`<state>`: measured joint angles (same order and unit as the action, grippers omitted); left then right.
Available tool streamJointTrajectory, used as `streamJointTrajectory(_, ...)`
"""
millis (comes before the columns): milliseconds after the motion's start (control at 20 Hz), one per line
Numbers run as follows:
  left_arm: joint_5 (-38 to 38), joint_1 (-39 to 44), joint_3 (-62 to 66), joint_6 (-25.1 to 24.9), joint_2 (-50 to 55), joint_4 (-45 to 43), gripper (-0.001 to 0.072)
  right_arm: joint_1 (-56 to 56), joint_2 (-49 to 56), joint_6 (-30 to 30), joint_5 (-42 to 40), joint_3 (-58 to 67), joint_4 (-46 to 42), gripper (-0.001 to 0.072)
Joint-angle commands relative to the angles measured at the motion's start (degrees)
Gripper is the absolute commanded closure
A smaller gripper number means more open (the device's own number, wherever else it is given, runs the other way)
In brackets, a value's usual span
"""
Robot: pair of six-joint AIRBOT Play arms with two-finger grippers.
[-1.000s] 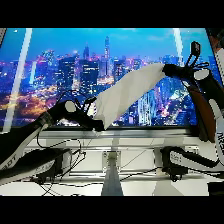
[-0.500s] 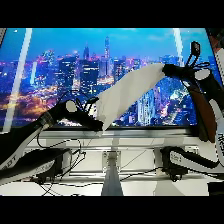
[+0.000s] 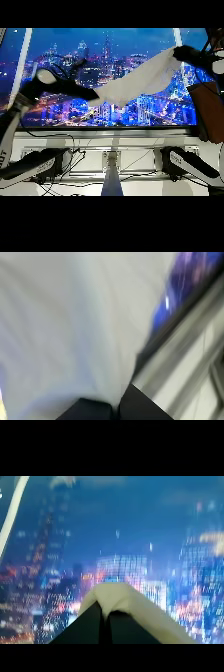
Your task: Fold the clothes and pants, and hang the long-sleeved shirts on hangers.
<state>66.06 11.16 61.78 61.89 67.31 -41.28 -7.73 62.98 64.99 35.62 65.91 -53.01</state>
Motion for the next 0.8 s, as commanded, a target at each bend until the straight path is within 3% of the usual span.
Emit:
streamJointTrajectory(0, -2.51, -14.80, 12.85, -0.92, -3.74, 10.08, 0.0692, 0.04, -5.88, -0.17, 2.05, 7.10, -1.62, 0.0700)
streamJointTrajectory(200, -8.13, -28.89, 15.63, -1.53, -9.99, 26.84, 0.0692, 0.04, -13.86, -0.17, 2.45, 14.23, -1.66, 0.0700)
streamJointTrajectory(350, -8.44, -36.30, 15.63, -1.53, -14.27, 34.60, 0.0692, 0.04, -20.39, -0.20, 2.82, 18.03, -1.68, 0.0700)
streamJointTrajectory(450, -8.41, -39.85, 15.63, -3.85, -17.35, 35.36, 0.0692, 0.04, -25.22, -0.20, 3.10, 18.80, -1.66, 0.0700)
streamJointTrajectory(650, -8.66, -43.78, 15.63, -13.55, -23.78, 35.30, 0.0693, 0.04, -32.79, -0.15, 9.03, 18.84, -1.66, 0.0700)
streamJointTrajectory(750, -10.49, -44.04, 15.63, -14.38, -25.38, 33.46, 0.0693, 0.04, -33.14, -0.09, 11.65, 18.82, -1.68, 0.0701)
